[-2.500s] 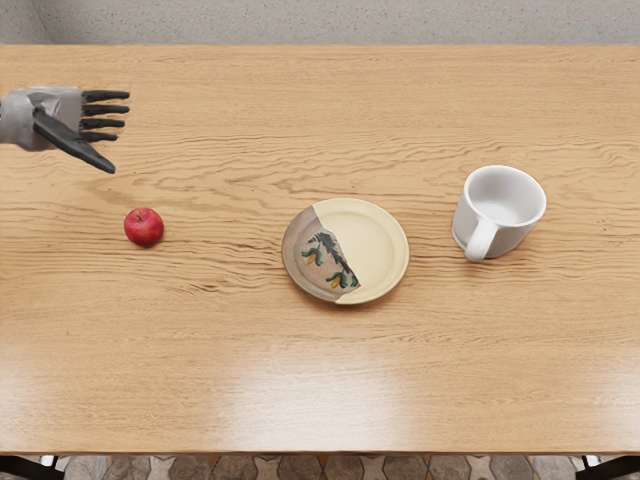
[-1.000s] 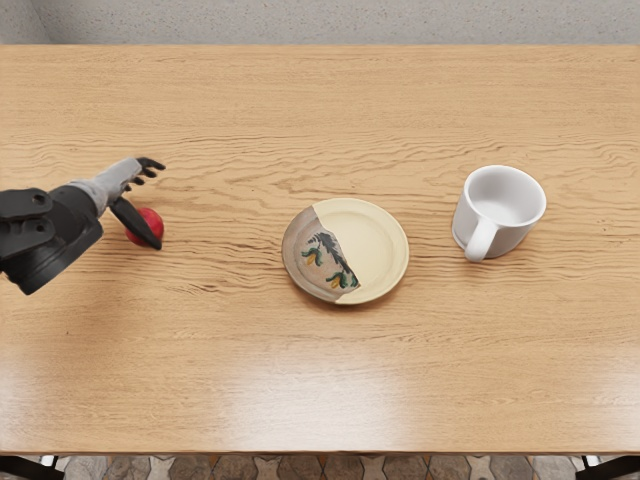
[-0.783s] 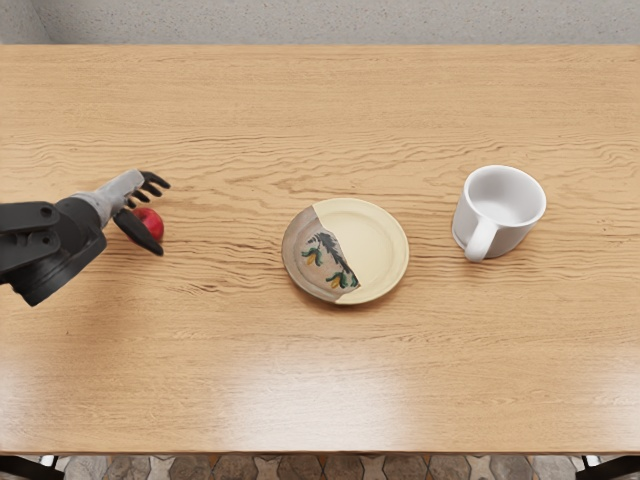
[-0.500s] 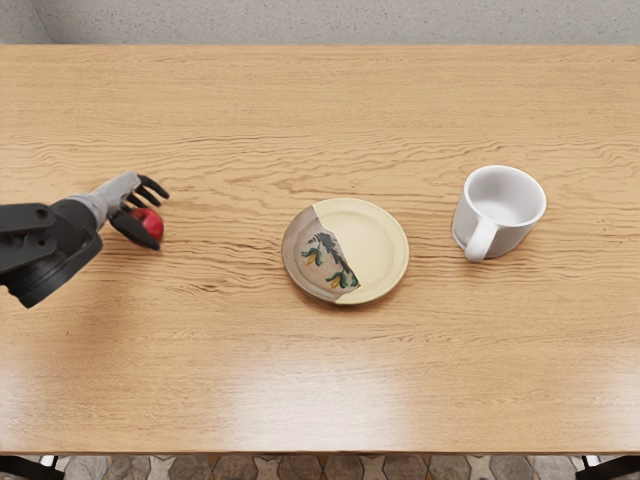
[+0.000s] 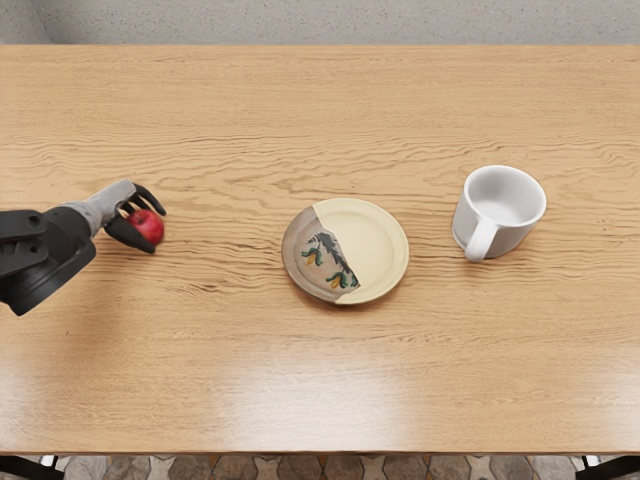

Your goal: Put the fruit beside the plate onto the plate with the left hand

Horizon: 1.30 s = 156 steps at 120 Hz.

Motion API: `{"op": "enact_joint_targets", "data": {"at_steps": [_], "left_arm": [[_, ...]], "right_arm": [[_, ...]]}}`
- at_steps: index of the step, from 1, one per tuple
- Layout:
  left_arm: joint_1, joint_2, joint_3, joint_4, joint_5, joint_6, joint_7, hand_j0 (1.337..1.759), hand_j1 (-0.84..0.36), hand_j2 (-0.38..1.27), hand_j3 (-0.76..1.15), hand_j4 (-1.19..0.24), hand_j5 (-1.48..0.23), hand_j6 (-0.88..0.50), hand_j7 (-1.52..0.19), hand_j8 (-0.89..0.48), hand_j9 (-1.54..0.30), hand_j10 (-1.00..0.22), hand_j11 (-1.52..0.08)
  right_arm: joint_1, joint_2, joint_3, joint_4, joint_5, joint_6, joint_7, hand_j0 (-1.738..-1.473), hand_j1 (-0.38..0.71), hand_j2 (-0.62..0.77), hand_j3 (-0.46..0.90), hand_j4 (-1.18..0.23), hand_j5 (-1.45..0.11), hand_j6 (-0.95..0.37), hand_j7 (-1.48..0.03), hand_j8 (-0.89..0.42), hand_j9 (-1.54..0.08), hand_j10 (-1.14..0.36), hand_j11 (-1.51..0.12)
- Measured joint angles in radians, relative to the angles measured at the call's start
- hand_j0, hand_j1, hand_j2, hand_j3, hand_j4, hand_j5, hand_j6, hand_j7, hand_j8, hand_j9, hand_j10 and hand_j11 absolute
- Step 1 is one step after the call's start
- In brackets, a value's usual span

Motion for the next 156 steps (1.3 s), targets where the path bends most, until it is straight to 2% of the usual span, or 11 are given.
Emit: {"op": "enact_joint_targets", "data": {"at_steps": [15,32,58,84,112,126,138,156], "left_arm": [[0.0,0.001,0.0,0.0,0.0,-0.001,0.001,1.654,-0.29,0.27,0.0,-0.64,-0.85,-0.42,-0.86,-0.38,-0.87,-0.64,-0.87],[-0.002,0.003,0.0,0.0,-0.004,-0.002,0.001,1.653,-0.31,0.31,0.0,-0.59,-0.94,-0.37,-0.93,-0.35,-0.94,-0.59,-0.93],[-0.022,-0.008,-0.008,-0.003,-0.007,-0.004,0.0,1.652,-0.34,0.34,0.0,-0.54,-0.98,-0.33,-0.95,-0.31,-0.96,-0.57,-0.96],[-0.076,-0.014,-0.013,-0.016,-0.008,-0.005,0.0,1.653,-0.36,0.36,0.0,-0.53,-0.99,-0.32,-0.94,-0.3,-0.95,-0.57,-0.95],[-0.13,-0.105,-0.014,-0.022,-0.01,-0.008,0.003,1.653,-0.33,0.33,0.0,-0.55,-0.99,-0.35,-0.96,-0.32,-0.96,-0.59,-0.94],[-0.158,-0.14,-0.013,-0.029,-0.011,-0.009,0.004,1.653,-0.3,0.34,0.0,-0.58,-0.98,-0.37,-0.96,-0.34,-0.96,-0.64,-0.94],[-0.189,-0.168,-0.012,-0.04,-0.012,-0.01,0.019,1.654,-0.3,0.32,0.0,-0.57,-0.99,-0.37,-0.97,-0.34,-0.96,-0.64,-0.93],[-0.228,-0.201,-0.008,-0.064,-0.011,-0.009,0.037,1.654,-0.32,0.38,0.0,-0.58,-0.98,-0.37,-0.96,-0.35,-0.96,-0.65,-0.93]], "right_arm": [[0.0,0.0,0.0,0.0,0.0,0.0,0.0,-1.658,-0.32,0.0,0.0,-0.02,-0.03,-0.02,-0.03,-0.02,-0.03,-0.02,-0.03],[0.0,0.0,0.0,0.0,0.0,0.0,0.0,-1.658,-0.32,0.0,0.0,-0.02,-0.03,-0.02,-0.03,-0.02,-0.03,-0.02,-0.03],[0.0,0.0,0.0,0.0,0.0,0.0,0.0,-1.658,-0.32,0.0,0.0,-0.02,-0.03,-0.02,-0.03,-0.02,-0.03,-0.02,-0.03],[0.0,0.0,0.0,0.0,0.0,0.0,0.0,-1.658,-0.32,0.0,0.0,-0.02,-0.03,-0.02,-0.03,-0.02,-0.03,-0.02,-0.03],[0.0,0.0,0.0,0.0,0.0,0.0,0.0,-1.658,-0.32,0.0,0.0,-0.02,-0.03,-0.02,-0.03,-0.02,-0.03,-0.02,-0.03],[0.0,0.0,0.0,0.0,0.0,0.0,0.0,-1.658,-0.32,0.0,0.0,-0.02,-0.03,-0.02,-0.03,-0.02,-0.03,-0.02,-0.03],[0.0,0.0,0.0,0.0,0.0,0.0,0.0,-1.658,-0.32,0.0,0.0,-0.02,-0.03,-0.02,-0.03,-0.02,-0.03,-0.02,-0.03],[0.0,0.0,0.0,0.0,0.0,0.0,0.0,-1.658,-0.32,0.0,0.0,-0.02,-0.03,-0.02,-0.03,-0.02,-0.03,-0.02,-0.03]]}}
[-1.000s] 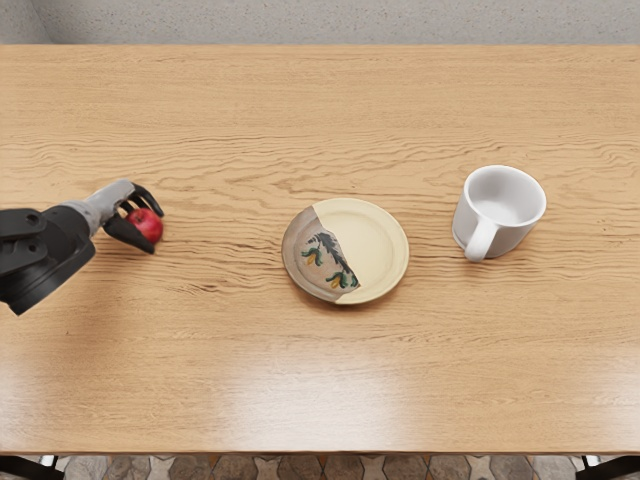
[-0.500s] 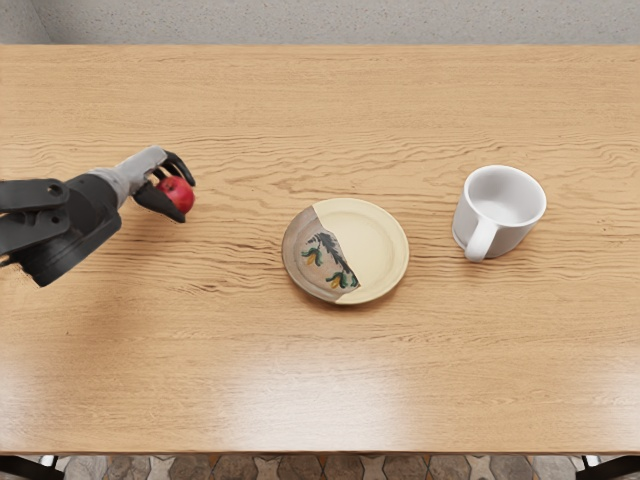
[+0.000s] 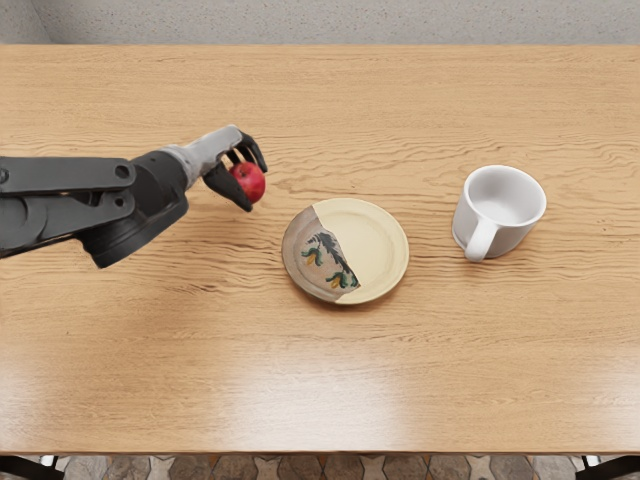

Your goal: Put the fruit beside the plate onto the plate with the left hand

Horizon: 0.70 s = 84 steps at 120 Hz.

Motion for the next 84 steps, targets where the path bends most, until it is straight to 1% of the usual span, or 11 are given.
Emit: {"op": "enact_joint_targets", "data": {"at_steps": [7,21,34,46,58,63,66,75,84], "left_arm": [[-0.014,-0.029,0.002,-0.009,0.0,0.0,0.007,1.653,-0.33,0.4,0.0,-0.57,-0.98,-0.37,-0.96,-0.35,-0.96,-0.65,-0.93],[-0.036,-0.068,0.005,-0.023,-0.001,0.0,0.019,1.654,-0.32,0.39,0.0,-0.57,-0.98,-0.37,-0.96,-0.36,-0.95,-0.65,-0.93],[-0.055,-0.105,0.007,-0.032,-0.002,-0.001,0.023,1.654,-0.32,0.38,0.0,-0.58,-0.98,-0.37,-0.95,-0.36,-0.94,-0.65,-0.92],[-0.084,-0.165,0.007,-0.04,-0.009,-0.002,0.025,1.654,-0.32,0.39,0.0,-0.58,-0.98,-0.38,-0.95,-0.36,-0.94,-0.65,-0.92],[-0.096,-0.192,0.008,-0.048,-0.013,-0.006,0.024,1.655,-0.34,0.43,0.0,-0.57,-0.98,-0.37,-0.94,-0.36,-0.94,-0.65,-0.92],[-0.099,-0.203,0.008,-0.052,-0.012,-0.006,0.025,1.654,-0.34,0.41,0.0,-0.57,-0.98,-0.37,-0.94,-0.37,-0.93,-0.65,-0.92],[-0.099,-0.21,0.007,-0.054,-0.012,-0.006,0.025,1.654,-0.33,0.45,0.0,-0.58,-0.98,-0.37,-0.94,-0.37,-0.93,-0.65,-0.92],[-0.099,-0.23,0.007,-0.057,-0.012,-0.007,0.025,1.654,-0.32,0.39,0.0,-0.58,-0.97,-0.38,-0.93,-0.37,-0.93,-0.66,-0.92],[-0.097,-0.235,0.007,-0.059,-0.012,-0.007,0.026,1.654,-0.31,0.37,0.0,-0.59,-0.96,-0.39,-0.92,-0.38,-0.92,-0.67,-0.91]], "right_arm": [[0.0,0.0,0.0,0.0,0.0,0.0,0.0,-1.658,-0.32,0.0,0.0,-0.02,-0.03,-0.02,-0.03,-0.02,-0.03,-0.02,-0.03],[0.0,0.0,0.0,0.0,0.0,0.0,0.0,-1.658,-0.32,0.0,0.0,-0.02,-0.03,-0.02,-0.03,-0.02,-0.03,-0.02,-0.03],[0.0,0.0,0.0,0.0,0.0,0.0,0.0,-1.658,-0.32,0.0,0.0,-0.02,-0.03,-0.02,-0.03,-0.02,-0.03,-0.02,-0.03],[0.0,0.0,0.0,0.0,0.0,0.0,0.0,-1.658,-0.32,0.0,0.0,-0.02,-0.03,-0.02,-0.03,-0.02,-0.03,-0.02,-0.03],[0.0,0.0,0.0,0.0,0.0,0.0,0.0,-1.658,-0.32,0.0,0.0,-0.02,-0.03,-0.02,-0.03,-0.02,-0.03,-0.02,-0.03],[0.0,0.0,0.0,0.0,0.0,0.0,0.0,-1.658,-0.32,0.0,0.0,-0.02,-0.03,-0.02,-0.03,-0.02,-0.03,-0.02,-0.03],[0.0,0.0,0.0,0.0,0.0,0.0,0.0,-1.658,-0.32,0.0,0.0,-0.02,-0.03,-0.02,-0.03,-0.02,-0.03,-0.02,-0.03],[0.0,0.0,0.0,0.0,0.0,0.0,0.0,-1.658,-0.32,0.0,0.0,-0.02,-0.03,-0.02,-0.03,-0.02,-0.03,-0.02,-0.03],[0.0,0.0,0.0,0.0,0.0,0.0,0.0,-1.658,-0.32,0.0,0.0,-0.02,-0.03,-0.02,-0.03,-0.02,-0.03,-0.02,-0.03]]}}
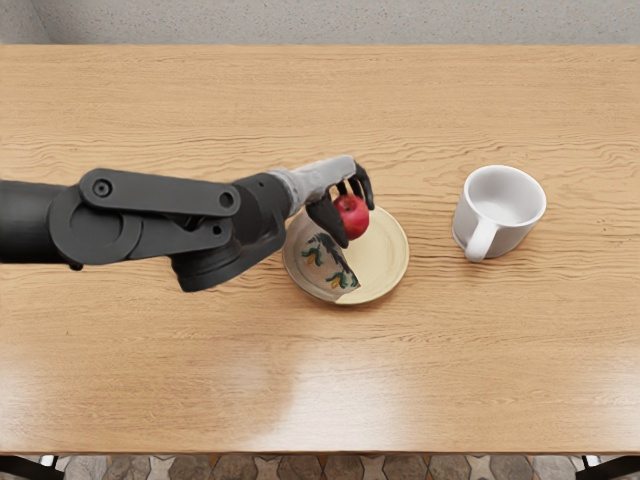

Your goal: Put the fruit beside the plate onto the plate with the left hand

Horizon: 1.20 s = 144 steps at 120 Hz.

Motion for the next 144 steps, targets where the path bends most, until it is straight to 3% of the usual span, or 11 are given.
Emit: {"op": "enact_joint_targets", "data": {"at_steps": [72,86,110,137,144], "left_arm": [[0.112,0.012,0.0,0.014,0.011,0.001,-0.009,1.656,-0.29,0.37,0.0,-0.63,-0.88,-0.43,-0.86,-0.42,-0.87,-0.7,-0.86],[0.114,0.012,-0.004,0.016,0.011,0.003,-0.011,1.657,-0.26,0.29,0.0,-0.57,-0.77,-0.45,-0.75,-0.44,-0.76,-0.6,-0.75],[0.112,0.012,-0.009,0.018,0.009,0.004,-0.023,1.658,-0.06,0.14,0.0,-0.36,-0.48,-0.32,-0.48,-0.32,-0.48,-0.37,-0.48],[0.033,0.085,-0.036,0.01,0.007,-0.024,-0.025,1.658,0.17,0.06,0.0,-0.16,-0.21,-0.15,-0.21,-0.15,-0.21,-0.17,-0.21],[0.028,0.179,-0.049,0.009,0.006,-0.11,-0.024,1.658,0.21,0.04,0.0,-0.12,-0.16,-0.11,-0.16,-0.11,-0.16,-0.12,-0.16]], "right_arm": [[0.0,0.0,0.0,0.0,0.0,0.0,0.0,-1.658,-0.32,0.0,0.0,-0.02,-0.03,-0.02,-0.03,-0.02,-0.03,-0.02,-0.03],[0.0,0.0,0.0,0.0,0.0,0.0,0.0,-1.658,-0.32,0.0,0.0,-0.02,-0.03,-0.02,-0.03,-0.02,-0.03,-0.02,-0.03],[0.0,0.0,0.0,0.0,0.0,0.0,0.0,-1.658,-0.32,0.0,0.0,-0.02,-0.03,-0.02,-0.03,-0.02,-0.03,-0.02,-0.03],[0.0,0.0,0.0,0.0,0.0,0.0,0.0,-1.658,-0.32,0.0,0.0,-0.02,-0.03,-0.02,-0.03,-0.02,-0.03,-0.02,-0.03],[0.0,0.0,0.0,0.0,0.0,0.0,0.0,-1.658,-0.32,0.0,0.0,-0.02,-0.03,-0.02,-0.03,-0.02,-0.03,-0.02,-0.03]]}}
